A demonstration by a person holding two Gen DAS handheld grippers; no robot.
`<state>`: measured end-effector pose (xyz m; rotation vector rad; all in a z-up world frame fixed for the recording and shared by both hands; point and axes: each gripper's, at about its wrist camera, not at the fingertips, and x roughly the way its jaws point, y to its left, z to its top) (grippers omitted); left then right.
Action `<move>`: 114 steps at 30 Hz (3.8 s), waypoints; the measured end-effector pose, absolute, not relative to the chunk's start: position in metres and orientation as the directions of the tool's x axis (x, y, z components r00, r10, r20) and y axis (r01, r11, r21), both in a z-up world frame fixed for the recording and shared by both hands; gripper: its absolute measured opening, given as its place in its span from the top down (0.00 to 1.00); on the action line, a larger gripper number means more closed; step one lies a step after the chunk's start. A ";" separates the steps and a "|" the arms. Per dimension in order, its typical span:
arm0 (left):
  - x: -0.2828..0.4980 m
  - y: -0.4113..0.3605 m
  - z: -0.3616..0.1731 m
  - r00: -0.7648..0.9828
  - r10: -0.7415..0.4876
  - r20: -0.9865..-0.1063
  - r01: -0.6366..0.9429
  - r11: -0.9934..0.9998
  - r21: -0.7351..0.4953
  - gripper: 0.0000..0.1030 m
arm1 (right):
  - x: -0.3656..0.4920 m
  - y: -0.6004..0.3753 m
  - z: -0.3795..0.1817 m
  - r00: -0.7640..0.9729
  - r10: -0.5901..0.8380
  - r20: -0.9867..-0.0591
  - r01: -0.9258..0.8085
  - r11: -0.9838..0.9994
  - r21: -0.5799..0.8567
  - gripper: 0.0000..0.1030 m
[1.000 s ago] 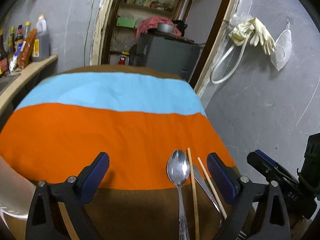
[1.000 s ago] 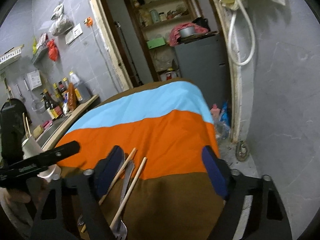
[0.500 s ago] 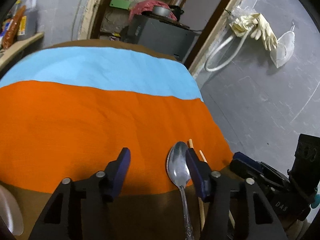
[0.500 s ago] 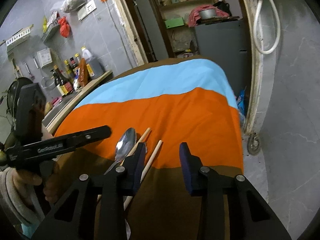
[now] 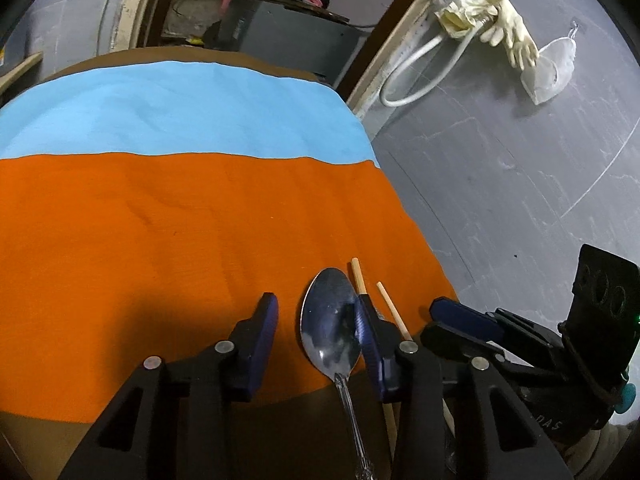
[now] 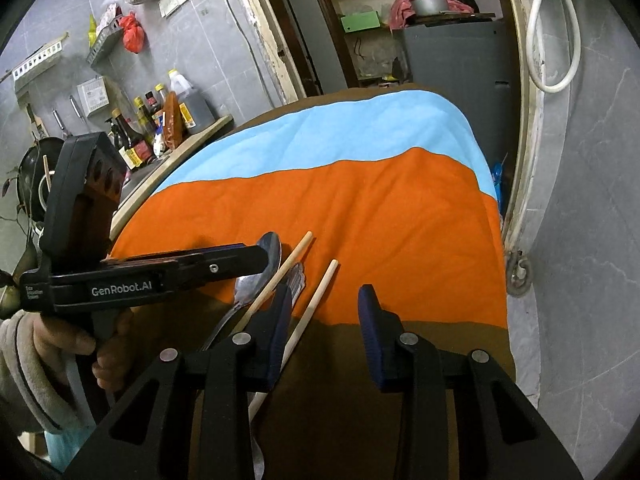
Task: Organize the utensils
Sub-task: 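Position the left tool around the silver spoon while the right tool straddles the chopsticks, then close the left tool on the silver spoon while the right tool grips a chopstick, then carry the spoon with the left tool while the right tool carries the chopstick to the holder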
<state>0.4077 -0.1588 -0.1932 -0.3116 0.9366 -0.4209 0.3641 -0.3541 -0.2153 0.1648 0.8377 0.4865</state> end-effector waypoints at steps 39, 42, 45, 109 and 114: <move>0.382 -0.158 -0.177 0.540 -0.411 -0.734 0.170 0.908 -0.384 0.97 | 0.381 -0.347 -0.236 0.378 0.525 -0.763 -0.197 0.850 0.488 0.92; 0.377 -0.155 -0.175 0.541 -0.415 -0.732 0.169 0.906 -0.389 0.98 | 0.375 -0.354 -0.240 0.385 0.549 -0.742 -0.163 0.832 0.531 0.93; 0.373 -0.152 -0.173 0.543 -0.420 -0.727 0.162 0.902 -0.400 0.98 | 0.367 -0.354 -0.240 0.399 0.555 -0.730 -0.158 0.826 0.541 0.93; 0.178 0.118 0.048 0.970 0.092 -0.225 -0.145 0.961 -0.234 0.98 | 0.262 -0.159 0.020 0.791 0.604 -0.096 -0.567 0.783 0.254 0.96; 0.180 0.137 0.045 0.959 0.194 -0.208 -0.231 0.959 -0.167 0.98 | 0.271 -0.136 0.019 0.790 0.611 -0.043 -0.578 0.767 0.279 0.96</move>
